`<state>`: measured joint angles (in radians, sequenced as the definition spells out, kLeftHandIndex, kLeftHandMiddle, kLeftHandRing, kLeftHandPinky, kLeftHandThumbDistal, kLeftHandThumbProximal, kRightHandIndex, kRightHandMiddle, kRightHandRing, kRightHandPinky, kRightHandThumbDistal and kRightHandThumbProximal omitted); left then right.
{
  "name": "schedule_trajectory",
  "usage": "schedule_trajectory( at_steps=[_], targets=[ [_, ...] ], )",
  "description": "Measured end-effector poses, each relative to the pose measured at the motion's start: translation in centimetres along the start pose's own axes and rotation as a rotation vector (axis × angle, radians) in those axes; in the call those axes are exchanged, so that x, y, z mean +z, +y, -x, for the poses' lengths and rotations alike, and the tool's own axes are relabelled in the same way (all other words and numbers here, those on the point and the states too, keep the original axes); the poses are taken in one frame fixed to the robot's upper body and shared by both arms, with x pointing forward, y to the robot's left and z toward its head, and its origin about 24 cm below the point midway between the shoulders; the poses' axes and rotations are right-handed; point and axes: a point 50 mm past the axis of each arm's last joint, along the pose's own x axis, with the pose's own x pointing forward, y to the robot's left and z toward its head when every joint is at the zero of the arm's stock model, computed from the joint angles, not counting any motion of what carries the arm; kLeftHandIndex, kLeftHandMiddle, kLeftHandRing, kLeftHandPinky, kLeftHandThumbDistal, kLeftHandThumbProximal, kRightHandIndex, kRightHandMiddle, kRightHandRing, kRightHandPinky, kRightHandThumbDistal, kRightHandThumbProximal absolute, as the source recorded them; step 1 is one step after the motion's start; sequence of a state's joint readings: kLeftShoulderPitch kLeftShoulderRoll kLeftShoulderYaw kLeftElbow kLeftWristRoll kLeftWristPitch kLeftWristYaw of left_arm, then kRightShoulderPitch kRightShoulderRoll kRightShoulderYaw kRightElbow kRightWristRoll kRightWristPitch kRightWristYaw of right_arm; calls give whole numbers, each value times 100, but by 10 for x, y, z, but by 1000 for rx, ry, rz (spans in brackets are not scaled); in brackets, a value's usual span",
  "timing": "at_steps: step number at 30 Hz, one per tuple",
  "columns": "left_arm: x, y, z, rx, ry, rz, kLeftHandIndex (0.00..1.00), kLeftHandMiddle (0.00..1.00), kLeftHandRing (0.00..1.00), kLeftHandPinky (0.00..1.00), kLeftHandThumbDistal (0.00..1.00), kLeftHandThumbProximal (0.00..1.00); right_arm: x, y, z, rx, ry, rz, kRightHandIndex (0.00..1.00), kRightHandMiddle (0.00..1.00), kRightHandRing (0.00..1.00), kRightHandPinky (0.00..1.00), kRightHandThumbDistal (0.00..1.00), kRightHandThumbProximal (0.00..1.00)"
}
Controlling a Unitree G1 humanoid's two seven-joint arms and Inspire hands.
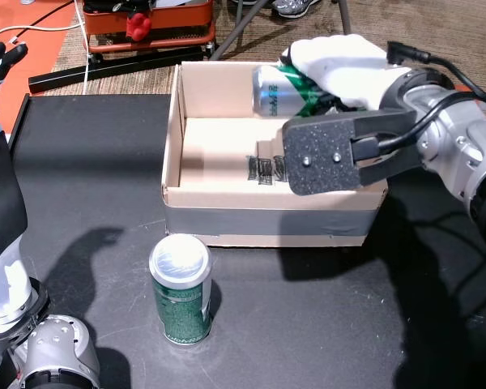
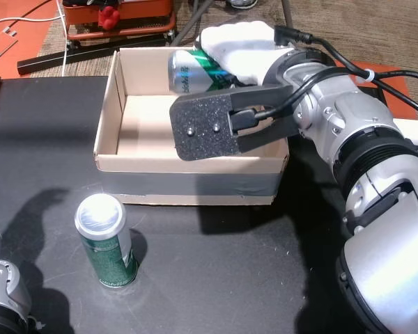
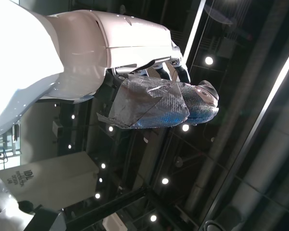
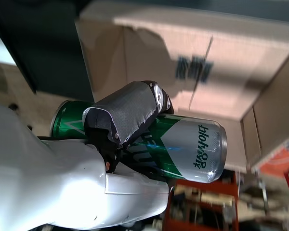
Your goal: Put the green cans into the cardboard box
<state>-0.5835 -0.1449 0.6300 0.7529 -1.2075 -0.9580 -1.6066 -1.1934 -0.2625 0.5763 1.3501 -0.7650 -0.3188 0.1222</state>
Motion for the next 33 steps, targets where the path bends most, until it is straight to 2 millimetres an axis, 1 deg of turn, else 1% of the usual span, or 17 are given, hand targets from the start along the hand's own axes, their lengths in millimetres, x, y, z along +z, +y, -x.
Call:
schedule_trajectory(
  at_steps=[1,3,4,5,8,11,13,17,22,24,25,26,27,28,29,31,33],
  targets=[
    [0,0,0,0,0,-2,70,75,84,85,26,86,0,1,0,19,-1,-5,26,42,49,19,36,0],
    [0,0,0,0,0,-9,70,75,84,85,27,86,0,4,0,45,0,-8,23,40,48,18,34,0],
    [0,0,0,0,0,-11,70,75,84,85,26,86,0,5,0,52,3,-10,24,42,49,18,35,0],
    [0,0,0,0,0,-11,70,76,84,85,28,84,-1,5,0,59,6,-13,25,42,49,18,35,0],
    [0,0,0,0,0,-9,70,75,84,84,28,81,-1,6,0,70,9,-19,34,47,50,20,35,0],
    [0,0,0,0,0,-8,70,75,84,84,28,81,-1,7,0,79,11,-20,33,45,47,21,35,0],
    [0,0,0,-1,-2,-8,70,75,84,84,27,81,-1,7,0,80,11,-21,36,46,47,22,35,0],
    [1,0,-1,-2,-4,-9,70,75,83,84,27,80,-1,7,0,83,10,-21,34,41,41,22,34,0],
    [0,0,-2,-6,-9,14,71,76,84,84,28,81,1,7,-1,83,5,-21,33,40,41,24,33,0],
    [0,0,-2,-9,-11,19,72,76,84,85,27,83,2,7,-1,75,0,-20,37,41,39,27,36,0],
    [0,0,-2,-9,-11,19,71,76,84,85,27,84,2,7,-1,68,-3,-18,42,45,43,32,39,0],
    [0,0,-2,-9,-11,18,71,76,84,85,26,84,3,7,-1,61,-9,-17,49,51,47,37,42,0],
    [0,0,-2,-9,-11,14,71,76,84,85,26,84,3,6,-1,55,-16,-15,55,56,53,47,45,0],
    [0,0,-2,-9,-11,11,71,76,84,85,25,84,4,6,-1,52,-23,-11,59,60,59,54,50,0],
    [0,0,-2,-9,-11,6,71,76,84,85,26,84,5,6,-1,52,-30,-4,65,67,69,64,52,0],
    [0,0,-2,-9,-11,5,71,76,84,85,27,84,6,7,-1,59,-35,8,73,77,82,79,57,5],
    [0,0,-2,-9,-11,3,71,75,85,86,28,84,6,8,-1,72,-34,10,78,85,89,88,64,8]
  ],
)
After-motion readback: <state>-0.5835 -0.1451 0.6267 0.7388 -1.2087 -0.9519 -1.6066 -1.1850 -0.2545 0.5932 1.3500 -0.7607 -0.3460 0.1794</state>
